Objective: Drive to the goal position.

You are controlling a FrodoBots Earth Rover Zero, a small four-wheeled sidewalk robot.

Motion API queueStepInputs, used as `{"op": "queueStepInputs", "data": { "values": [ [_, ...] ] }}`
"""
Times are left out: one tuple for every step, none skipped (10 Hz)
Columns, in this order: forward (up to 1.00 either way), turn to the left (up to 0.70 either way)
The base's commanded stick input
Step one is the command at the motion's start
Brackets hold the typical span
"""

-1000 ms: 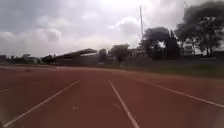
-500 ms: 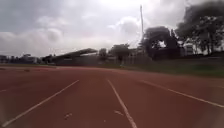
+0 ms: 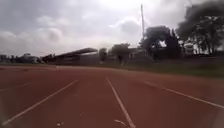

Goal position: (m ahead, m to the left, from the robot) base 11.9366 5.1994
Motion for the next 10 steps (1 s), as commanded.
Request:
{"op": "queueStepInputs", "data": {
  "values": [
    [0.45, 0.00],
    [0.45, 0.00],
    [0.45, 0.00],
    [0.45, 0.00],
    [0.45, 0.00],
    [0.45, 0.00],
    [0.45, 0.00],
    [0.45, 0.00],
    [0.45, 0.00],
    [0.45, 0.00]
  ]
}}
